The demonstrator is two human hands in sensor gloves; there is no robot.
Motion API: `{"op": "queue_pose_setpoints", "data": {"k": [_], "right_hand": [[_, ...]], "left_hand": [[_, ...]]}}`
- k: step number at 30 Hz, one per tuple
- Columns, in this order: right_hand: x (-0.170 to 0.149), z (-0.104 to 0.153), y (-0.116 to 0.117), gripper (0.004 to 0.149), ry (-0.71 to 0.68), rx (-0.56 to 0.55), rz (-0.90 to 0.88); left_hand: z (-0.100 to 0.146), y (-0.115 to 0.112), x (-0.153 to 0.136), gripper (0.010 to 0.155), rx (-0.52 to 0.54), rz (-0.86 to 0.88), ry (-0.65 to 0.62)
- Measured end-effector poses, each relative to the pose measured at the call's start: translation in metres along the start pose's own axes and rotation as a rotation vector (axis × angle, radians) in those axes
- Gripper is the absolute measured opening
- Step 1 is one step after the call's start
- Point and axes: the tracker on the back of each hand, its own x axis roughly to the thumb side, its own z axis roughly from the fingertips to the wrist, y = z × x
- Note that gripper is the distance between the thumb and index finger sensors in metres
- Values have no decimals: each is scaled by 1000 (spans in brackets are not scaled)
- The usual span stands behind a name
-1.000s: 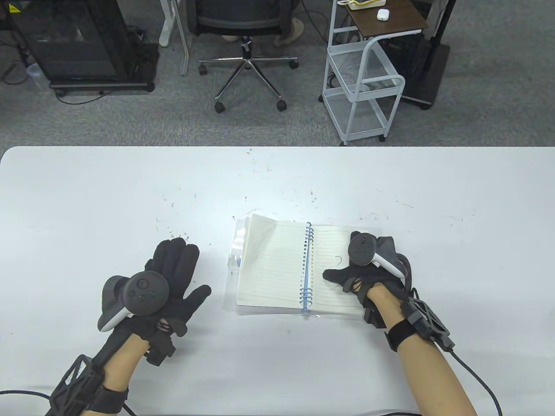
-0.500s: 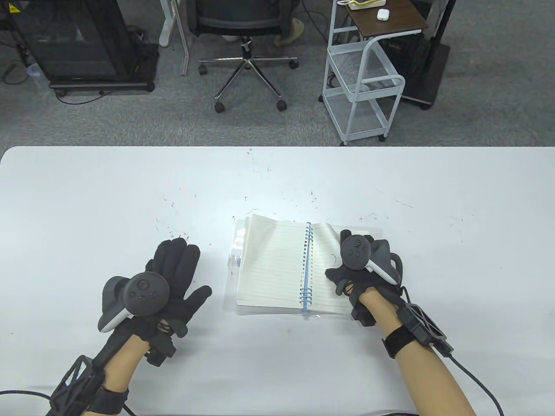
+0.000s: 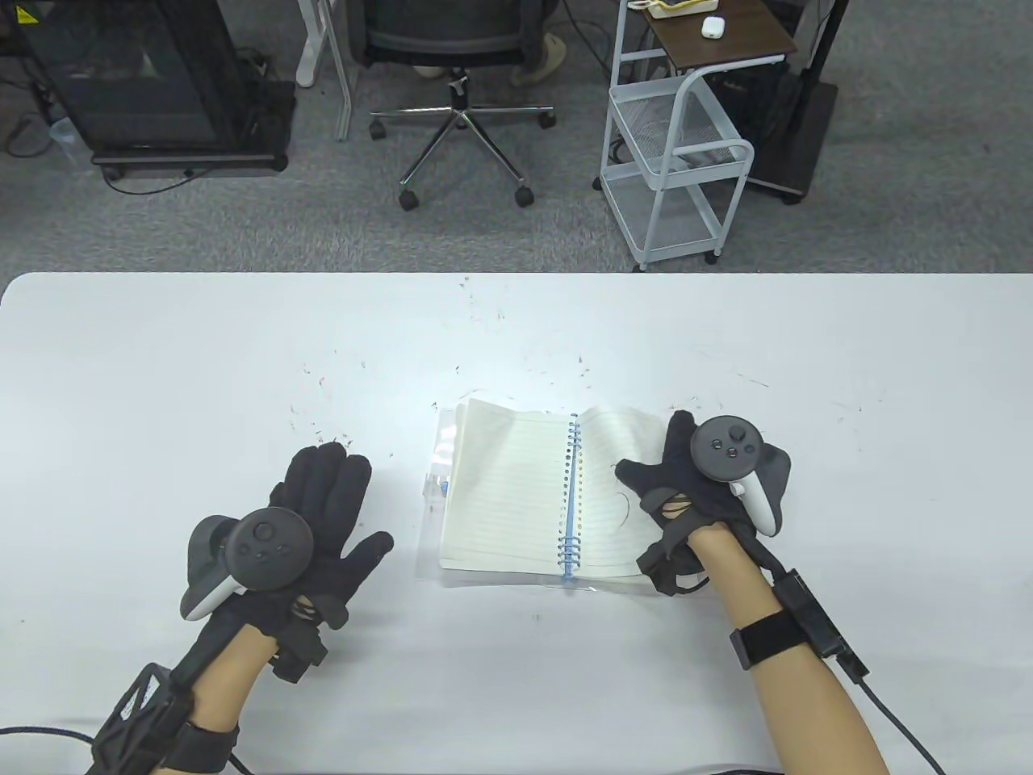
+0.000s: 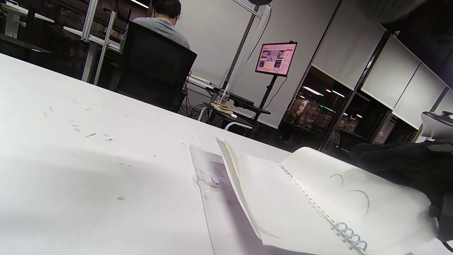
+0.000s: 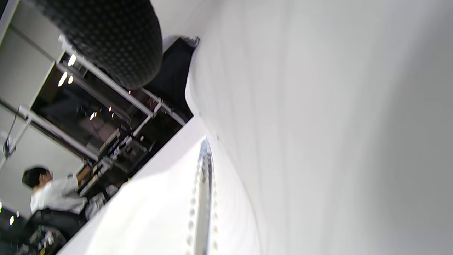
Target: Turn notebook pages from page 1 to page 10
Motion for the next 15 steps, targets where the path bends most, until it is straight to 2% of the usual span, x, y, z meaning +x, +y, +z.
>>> {"op": "queue_pose_setpoints", "data": {"k": [5,9,15], "right_hand": [[-10,3,-13,88,80,-27,-210],[-17,5,-17,80,145,38,-306],[-16,7,-21,63,148,92,-269]], "left_hand": [[0,0,-1,87,1,2,2],[0,0,-1,87,0,3,4],[0,-1,-1,87,-1,0,3]]}}
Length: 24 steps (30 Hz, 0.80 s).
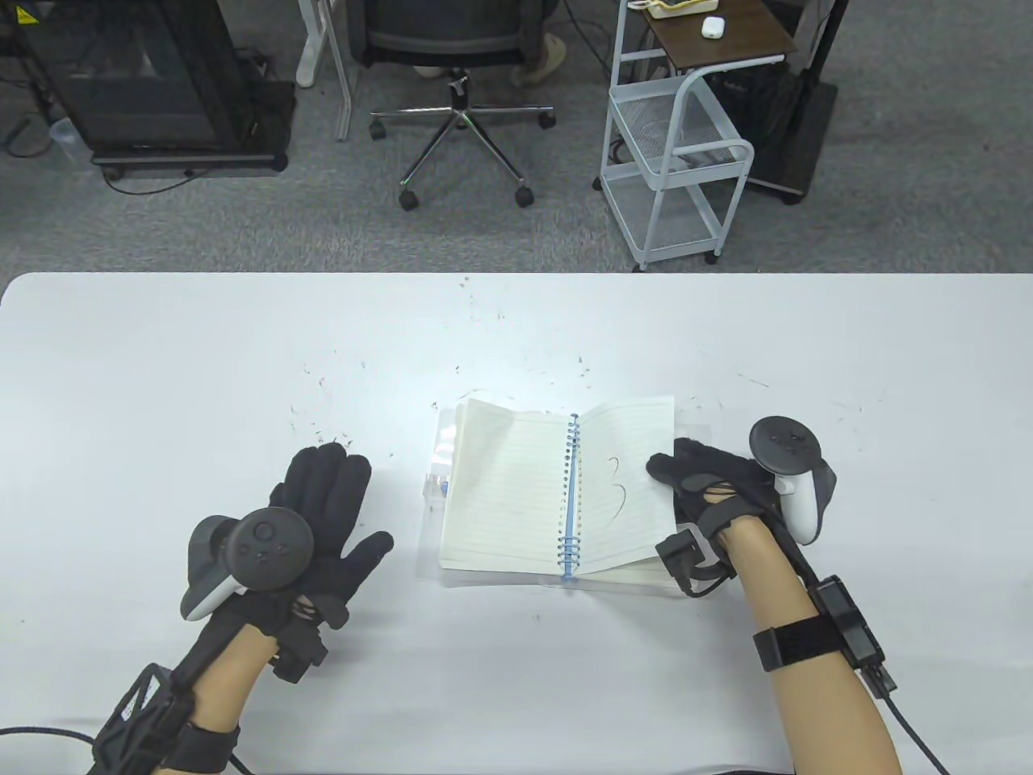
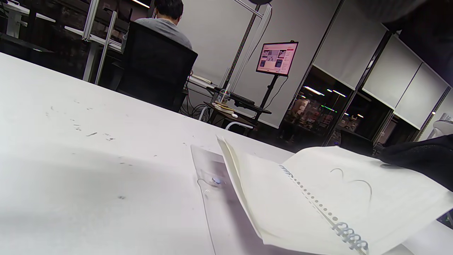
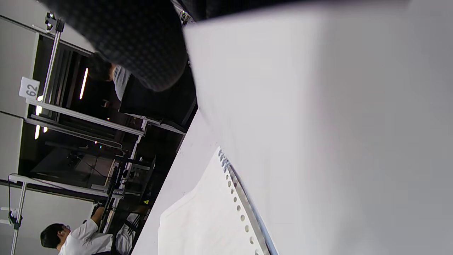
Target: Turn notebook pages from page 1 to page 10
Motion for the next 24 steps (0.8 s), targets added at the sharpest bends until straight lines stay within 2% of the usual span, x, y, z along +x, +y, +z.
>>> {"op": "queue_pose_setpoints", "data": {"k": [5,11,18,24], "right_hand": [[10,-3,11,53,-30,19,-9],[37,-8,35,52,-99,41,34],[71,-20,80,52,-143,94,165],[86,-33,124,52,-155,138,266]], "left_hand": [[0,0,-1,86,4,1,-2],[0,0,-1,87,2,0,-3],[0,0,-1,87,1,0,-12],[0,-1,-1,87,-3,-1,-18]]}}
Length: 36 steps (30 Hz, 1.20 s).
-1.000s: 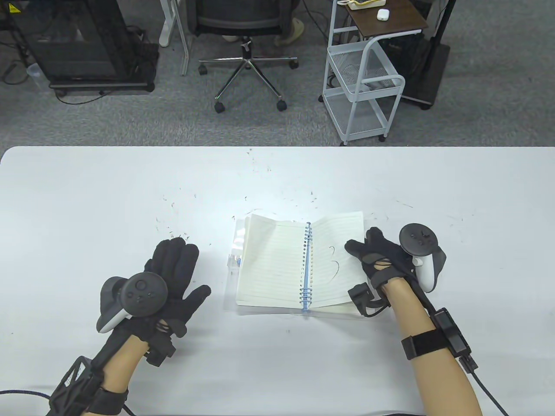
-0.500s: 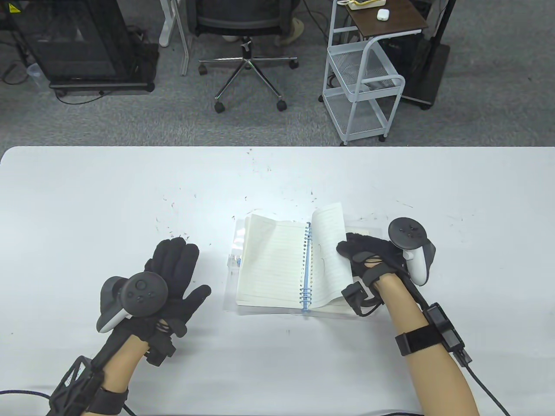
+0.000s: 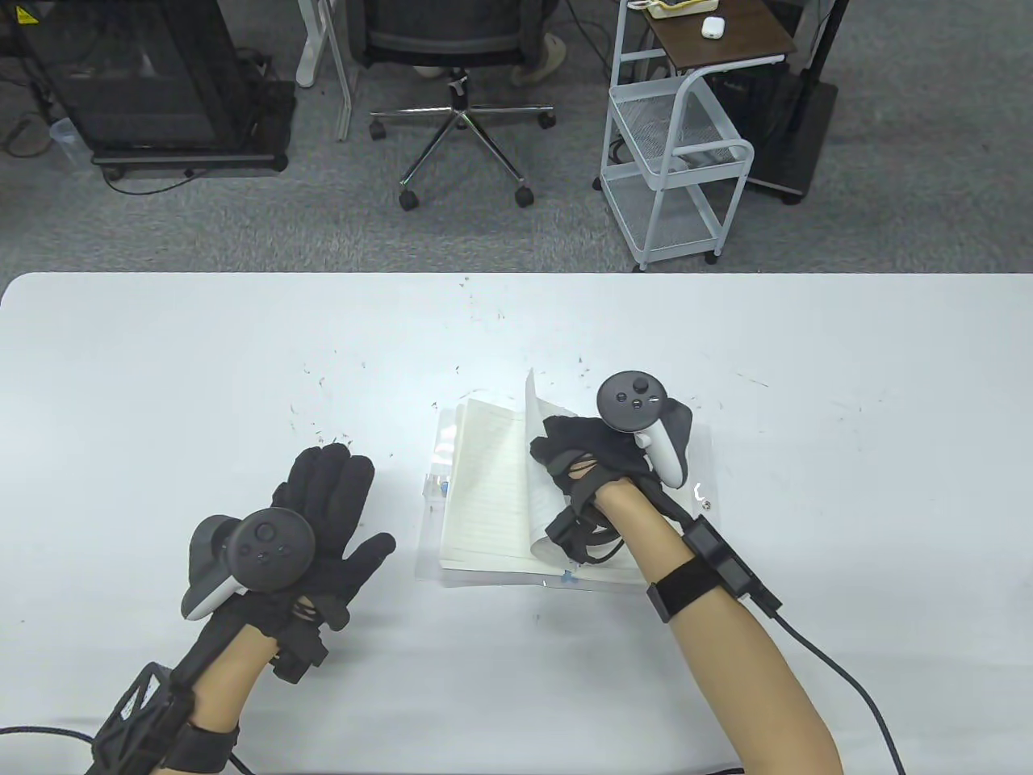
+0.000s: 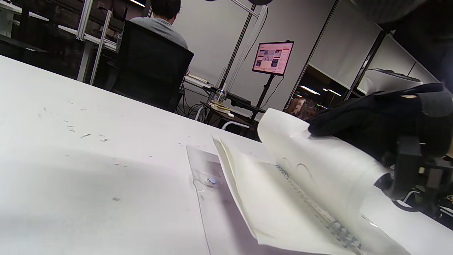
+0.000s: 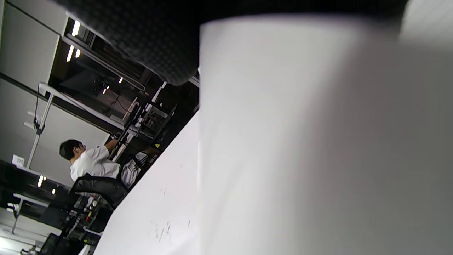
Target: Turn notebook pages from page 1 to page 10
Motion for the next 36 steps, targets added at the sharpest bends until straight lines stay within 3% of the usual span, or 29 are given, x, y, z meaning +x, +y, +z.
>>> {"op": "queue_pose_setpoints", "data": {"k": [10,19,27,36], "right_hand": [[10,-30,57,51,2,85,215],[4,-35,76,56,2,135,242],[2,-30,66,57,-11,148,202],[-12,9,0,65,-67,26,60]], "left_hand": [[0,-1,0,87,-5,3,-2],[-1,-2,-1,87,-14,0,3],[-1,-1,0,86,-14,-1,3],[-1,-2,0,86,-10,-4,1]]}}
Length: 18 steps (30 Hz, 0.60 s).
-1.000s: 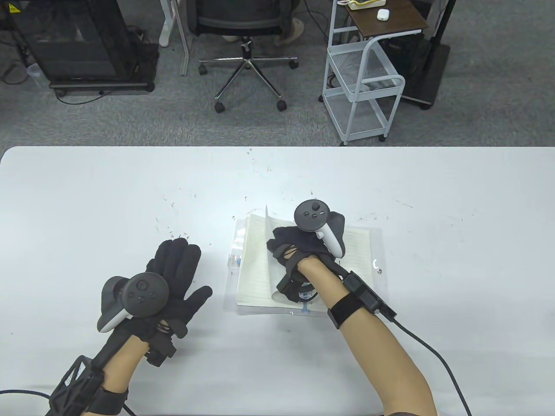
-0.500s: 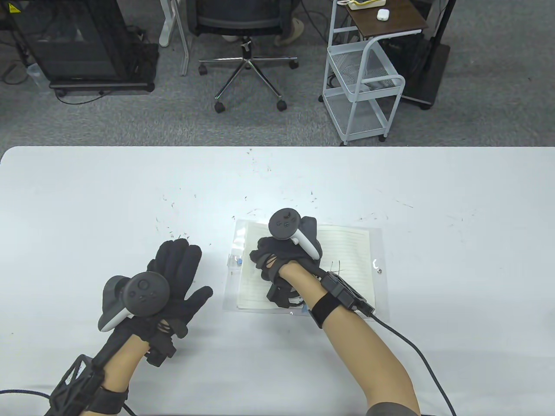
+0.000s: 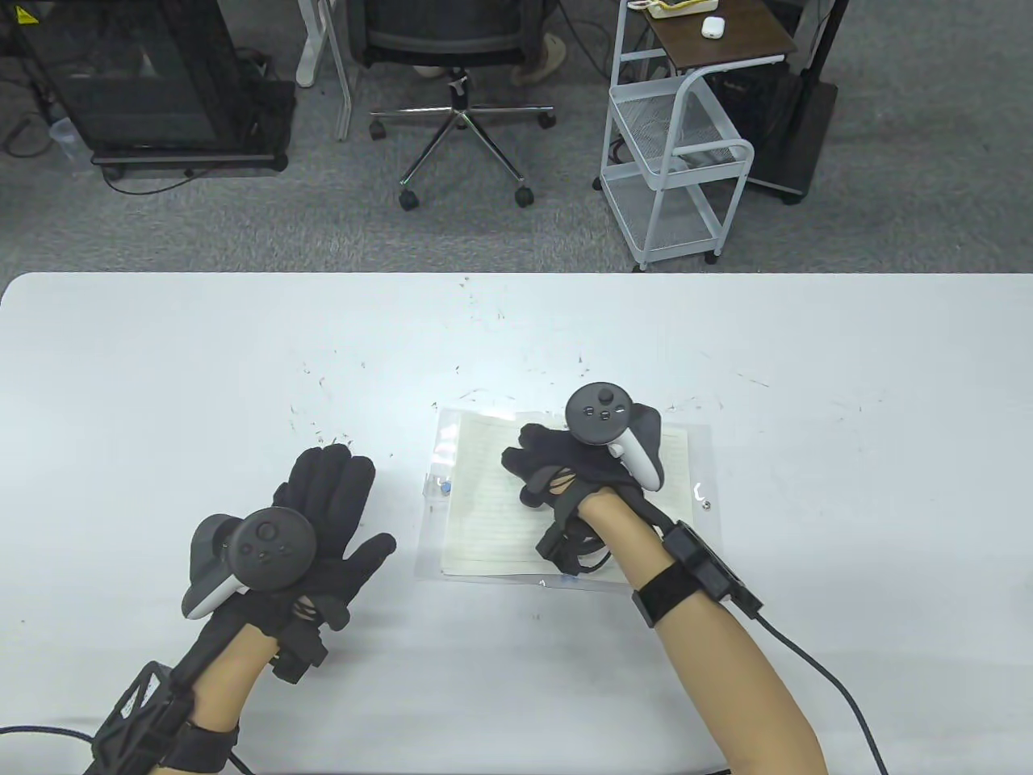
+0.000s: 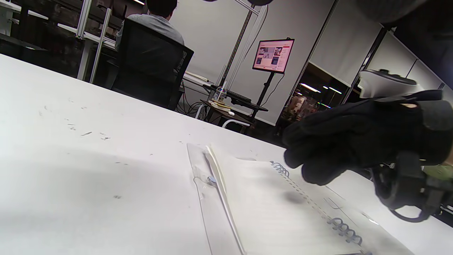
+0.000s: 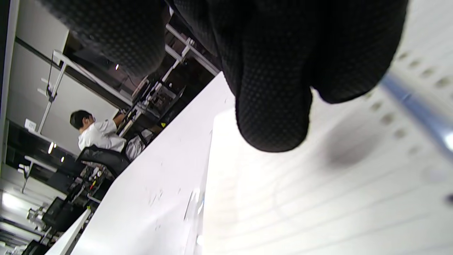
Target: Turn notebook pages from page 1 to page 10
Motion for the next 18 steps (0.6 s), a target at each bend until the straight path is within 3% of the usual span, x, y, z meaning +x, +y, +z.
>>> {"op": "queue_pose_setpoints", "data": {"k": [5,11,14,18], "right_hand": [[-33,25,-31,74,-8,-107,32],[-76,40,-43,91,43,-128,359],[-97,39,-40,101,86,-56,493],[-116,34,-28,110,148,97,529]], "left_hand": [[0,-1,0,86,-1,0,5],[0,-2,-1,87,-6,-1,15],[-1,-3,-2,86,-13,-1,21],[-1,-3,-3,87,-18,1,24]]}}
